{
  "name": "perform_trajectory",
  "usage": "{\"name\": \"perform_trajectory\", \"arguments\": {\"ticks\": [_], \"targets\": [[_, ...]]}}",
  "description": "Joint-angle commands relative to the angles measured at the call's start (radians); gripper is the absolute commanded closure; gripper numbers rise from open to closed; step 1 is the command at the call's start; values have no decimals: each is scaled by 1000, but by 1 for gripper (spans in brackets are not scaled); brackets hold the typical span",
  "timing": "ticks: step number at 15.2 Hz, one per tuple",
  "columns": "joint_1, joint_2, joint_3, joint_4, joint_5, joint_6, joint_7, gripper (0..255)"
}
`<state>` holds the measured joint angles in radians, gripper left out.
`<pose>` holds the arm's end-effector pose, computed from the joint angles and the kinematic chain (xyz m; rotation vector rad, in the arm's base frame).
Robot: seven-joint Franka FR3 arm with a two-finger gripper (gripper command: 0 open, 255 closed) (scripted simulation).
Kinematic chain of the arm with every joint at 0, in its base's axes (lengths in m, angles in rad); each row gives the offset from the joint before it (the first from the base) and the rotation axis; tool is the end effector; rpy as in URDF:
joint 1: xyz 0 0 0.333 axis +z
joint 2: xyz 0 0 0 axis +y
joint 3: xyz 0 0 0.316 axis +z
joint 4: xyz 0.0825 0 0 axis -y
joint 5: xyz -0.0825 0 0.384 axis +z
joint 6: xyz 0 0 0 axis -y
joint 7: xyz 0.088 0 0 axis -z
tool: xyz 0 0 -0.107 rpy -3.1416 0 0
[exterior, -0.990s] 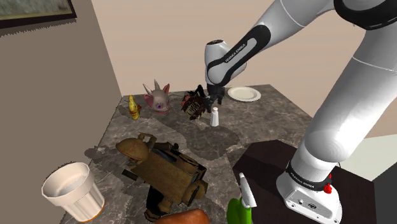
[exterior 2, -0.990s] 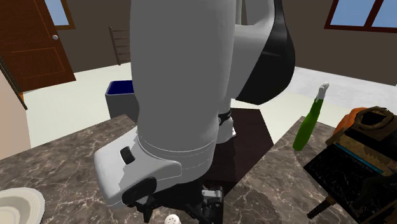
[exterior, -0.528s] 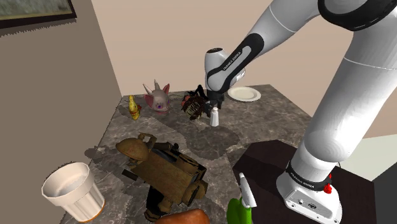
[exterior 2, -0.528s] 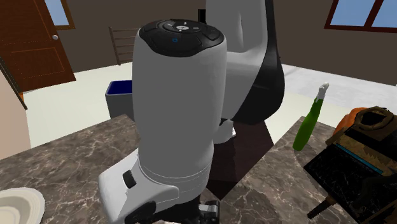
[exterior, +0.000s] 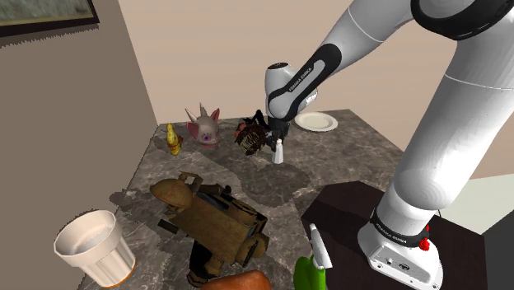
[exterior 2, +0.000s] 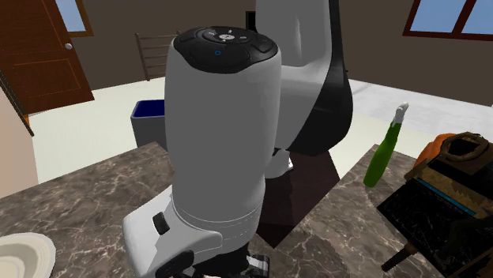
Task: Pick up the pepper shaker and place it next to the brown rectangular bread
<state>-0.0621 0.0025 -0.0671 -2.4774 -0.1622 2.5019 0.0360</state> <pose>0.4708 -0.0601 0.2914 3.0417 -0.0548 0.0264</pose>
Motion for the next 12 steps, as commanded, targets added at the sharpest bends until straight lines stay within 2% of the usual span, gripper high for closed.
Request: {"name": "perform_trajectory", "arguments": {"ticks": [1, 8, 12], "targets": [[0, 0, 0, 0, 0, 0, 0, 255], [0, 0, 0, 0, 0, 0, 0, 255], [1, -44, 1, 13, 7, -57, -8, 255]]}}
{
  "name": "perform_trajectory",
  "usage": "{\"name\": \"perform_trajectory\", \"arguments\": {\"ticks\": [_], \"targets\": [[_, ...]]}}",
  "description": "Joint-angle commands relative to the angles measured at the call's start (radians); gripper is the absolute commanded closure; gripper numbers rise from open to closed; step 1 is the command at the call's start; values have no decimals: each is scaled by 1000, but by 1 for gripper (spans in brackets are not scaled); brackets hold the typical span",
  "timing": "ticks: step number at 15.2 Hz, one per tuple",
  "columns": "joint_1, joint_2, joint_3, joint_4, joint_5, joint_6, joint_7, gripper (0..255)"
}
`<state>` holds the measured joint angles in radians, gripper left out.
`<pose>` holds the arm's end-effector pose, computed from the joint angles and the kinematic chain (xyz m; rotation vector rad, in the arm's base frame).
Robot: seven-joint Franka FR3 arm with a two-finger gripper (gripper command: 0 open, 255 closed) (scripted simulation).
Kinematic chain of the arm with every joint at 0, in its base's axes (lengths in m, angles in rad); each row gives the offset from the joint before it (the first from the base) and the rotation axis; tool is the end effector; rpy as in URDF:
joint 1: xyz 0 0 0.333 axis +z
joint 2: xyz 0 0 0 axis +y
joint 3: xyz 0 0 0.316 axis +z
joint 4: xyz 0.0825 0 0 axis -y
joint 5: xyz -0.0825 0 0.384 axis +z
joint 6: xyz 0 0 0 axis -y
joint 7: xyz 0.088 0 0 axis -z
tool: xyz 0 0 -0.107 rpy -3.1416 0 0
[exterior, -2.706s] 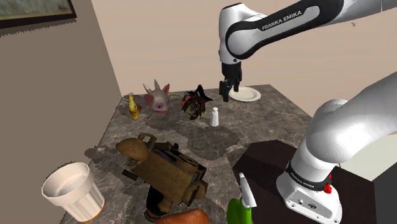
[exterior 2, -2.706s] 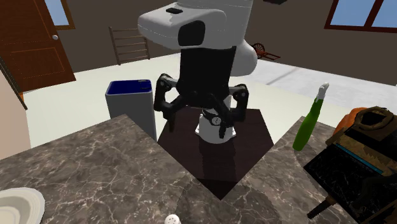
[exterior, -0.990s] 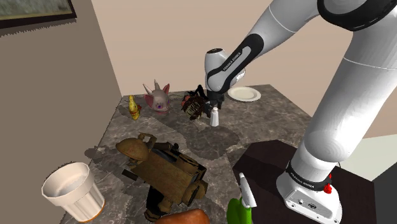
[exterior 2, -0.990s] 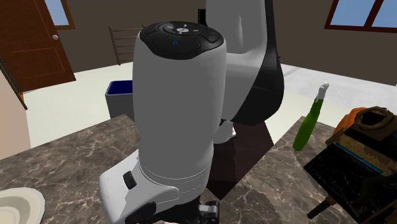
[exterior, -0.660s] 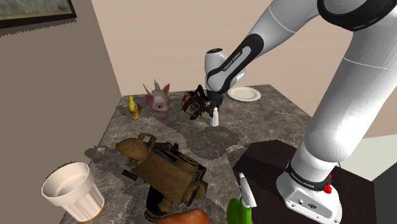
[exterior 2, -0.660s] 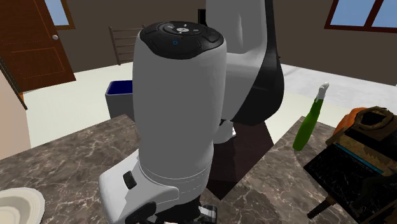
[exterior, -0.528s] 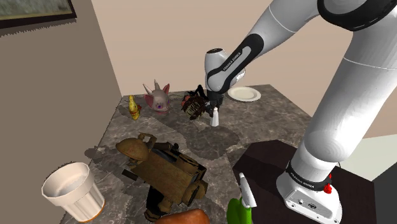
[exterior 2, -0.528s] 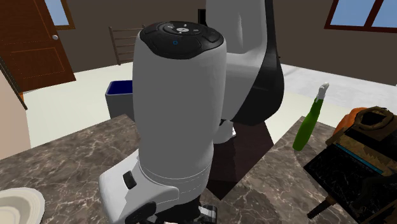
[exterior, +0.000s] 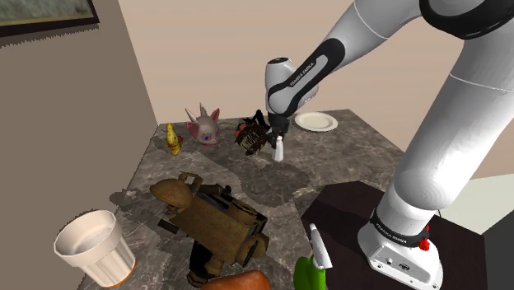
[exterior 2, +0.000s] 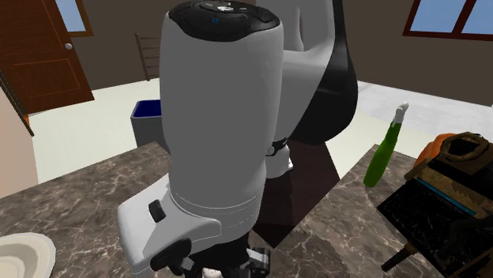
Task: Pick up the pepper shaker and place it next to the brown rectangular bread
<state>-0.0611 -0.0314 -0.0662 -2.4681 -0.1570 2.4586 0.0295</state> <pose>0.4707 -0.0601 0.3073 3.0418 -0.0547 0.0260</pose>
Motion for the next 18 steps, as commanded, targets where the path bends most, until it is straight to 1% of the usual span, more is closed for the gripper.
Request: {"name": "perform_trajectory", "arguments": {"ticks": [1, 18], "targets": [[1, -21, 1, 7, 3, -28, -4, 255], [6, -164, 5, 107, 23, -271, -32, 255]]}}
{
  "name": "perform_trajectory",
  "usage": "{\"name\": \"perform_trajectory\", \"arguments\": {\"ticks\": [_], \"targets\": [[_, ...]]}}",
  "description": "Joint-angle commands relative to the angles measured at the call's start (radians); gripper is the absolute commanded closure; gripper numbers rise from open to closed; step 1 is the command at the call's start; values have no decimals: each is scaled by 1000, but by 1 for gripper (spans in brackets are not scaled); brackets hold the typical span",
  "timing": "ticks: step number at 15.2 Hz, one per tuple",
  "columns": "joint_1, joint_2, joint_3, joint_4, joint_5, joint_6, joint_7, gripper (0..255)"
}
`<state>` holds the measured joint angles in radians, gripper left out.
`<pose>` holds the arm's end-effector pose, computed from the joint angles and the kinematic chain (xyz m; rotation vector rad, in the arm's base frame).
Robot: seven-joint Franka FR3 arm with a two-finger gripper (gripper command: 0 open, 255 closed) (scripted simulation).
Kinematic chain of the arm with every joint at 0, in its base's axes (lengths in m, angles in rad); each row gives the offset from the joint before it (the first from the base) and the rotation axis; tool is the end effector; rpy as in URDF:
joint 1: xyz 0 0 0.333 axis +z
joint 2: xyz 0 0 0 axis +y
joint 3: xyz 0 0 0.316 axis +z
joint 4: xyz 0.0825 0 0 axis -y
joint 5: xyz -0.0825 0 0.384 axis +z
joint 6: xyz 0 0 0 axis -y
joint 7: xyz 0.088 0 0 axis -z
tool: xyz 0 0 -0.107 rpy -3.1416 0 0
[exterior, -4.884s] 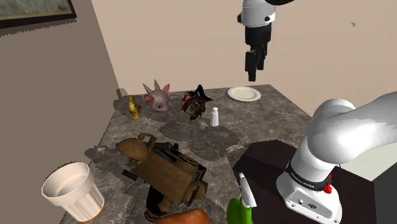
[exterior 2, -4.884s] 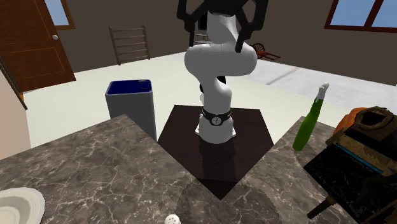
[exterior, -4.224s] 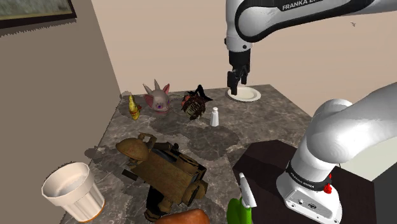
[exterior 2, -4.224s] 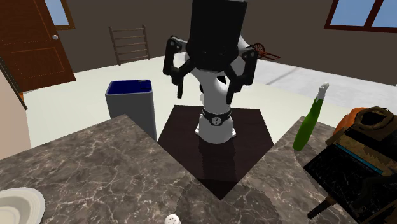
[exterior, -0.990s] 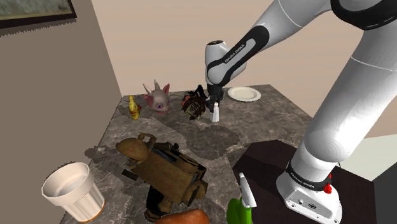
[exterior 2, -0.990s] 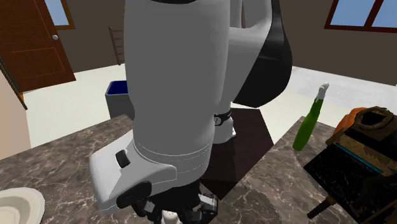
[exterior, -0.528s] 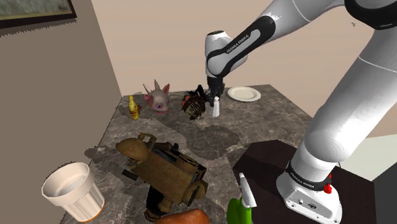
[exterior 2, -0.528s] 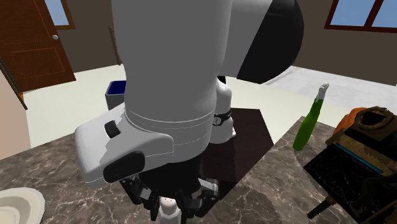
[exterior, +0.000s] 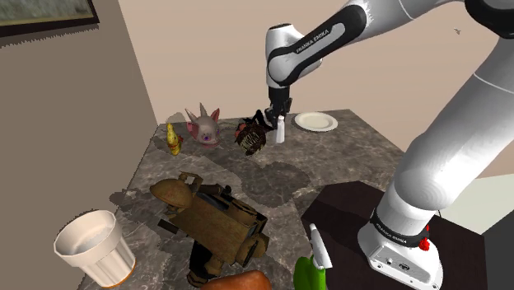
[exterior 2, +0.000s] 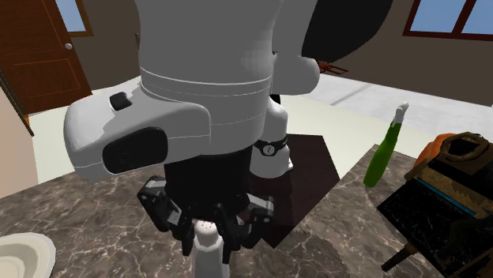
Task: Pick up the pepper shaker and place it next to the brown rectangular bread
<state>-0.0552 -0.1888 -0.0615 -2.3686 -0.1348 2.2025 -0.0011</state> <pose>0.4707 -0.0601 0.4019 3.0417 -0.0551 0.0259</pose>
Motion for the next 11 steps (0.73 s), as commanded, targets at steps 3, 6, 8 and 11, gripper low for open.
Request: {"name": "perform_trajectory", "arguments": {"ticks": [3, 6, 8, 11], "targets": [[1, -25, 1, 32, 4, -57, -6, 255], [2, -41, 2, 58, 6, -99, -10, 255], [2, -50, 3, 76, 8, -126, -13, 255], [3, -63, 4, 105, 10, -168, -16, 255]]}}
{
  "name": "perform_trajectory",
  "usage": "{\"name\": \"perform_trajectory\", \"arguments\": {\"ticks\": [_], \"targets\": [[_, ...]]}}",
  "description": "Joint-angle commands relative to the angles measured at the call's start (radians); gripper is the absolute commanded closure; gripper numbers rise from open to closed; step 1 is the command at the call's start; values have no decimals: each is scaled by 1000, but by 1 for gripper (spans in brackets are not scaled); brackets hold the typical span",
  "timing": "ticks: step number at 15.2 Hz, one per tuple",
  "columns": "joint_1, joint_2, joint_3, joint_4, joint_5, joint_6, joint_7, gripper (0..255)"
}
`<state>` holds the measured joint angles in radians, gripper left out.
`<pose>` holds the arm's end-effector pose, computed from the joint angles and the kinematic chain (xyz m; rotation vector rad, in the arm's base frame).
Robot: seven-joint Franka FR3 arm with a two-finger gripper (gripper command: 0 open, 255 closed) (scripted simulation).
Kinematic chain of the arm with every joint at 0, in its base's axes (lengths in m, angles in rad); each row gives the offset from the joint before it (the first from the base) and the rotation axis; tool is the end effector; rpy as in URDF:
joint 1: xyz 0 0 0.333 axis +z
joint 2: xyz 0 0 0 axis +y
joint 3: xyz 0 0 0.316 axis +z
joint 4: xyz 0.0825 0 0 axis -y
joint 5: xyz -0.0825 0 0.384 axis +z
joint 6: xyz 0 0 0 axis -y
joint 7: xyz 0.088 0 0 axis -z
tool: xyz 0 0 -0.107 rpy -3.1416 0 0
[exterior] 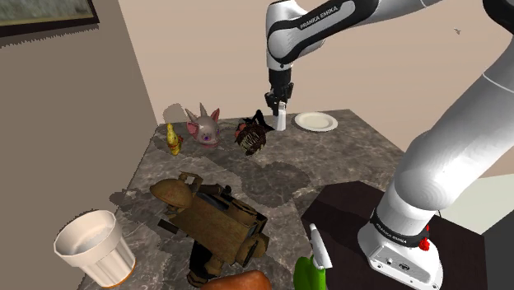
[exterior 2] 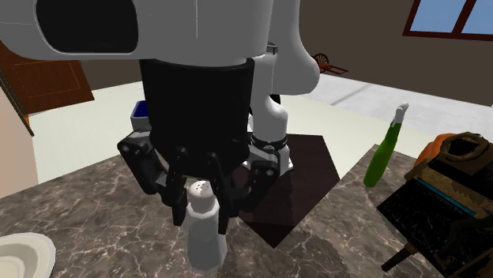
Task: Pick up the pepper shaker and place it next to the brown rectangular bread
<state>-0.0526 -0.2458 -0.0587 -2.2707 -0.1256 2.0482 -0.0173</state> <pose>0.4713 -0.0605 0.4604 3.0418 -0.0547 0.0259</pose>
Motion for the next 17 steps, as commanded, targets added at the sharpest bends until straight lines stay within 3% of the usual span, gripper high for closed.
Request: {"name": "perform_trajectory", "arguments": {"ticks": [1, 9, 17], "targets": [[1, -9, 1, 17, 1, -27, -2, 255], [2, -30, 3, 99, 6, -129, -11, 255], [57, -283, 95, -120, 40, -175, 114, 255]]}}
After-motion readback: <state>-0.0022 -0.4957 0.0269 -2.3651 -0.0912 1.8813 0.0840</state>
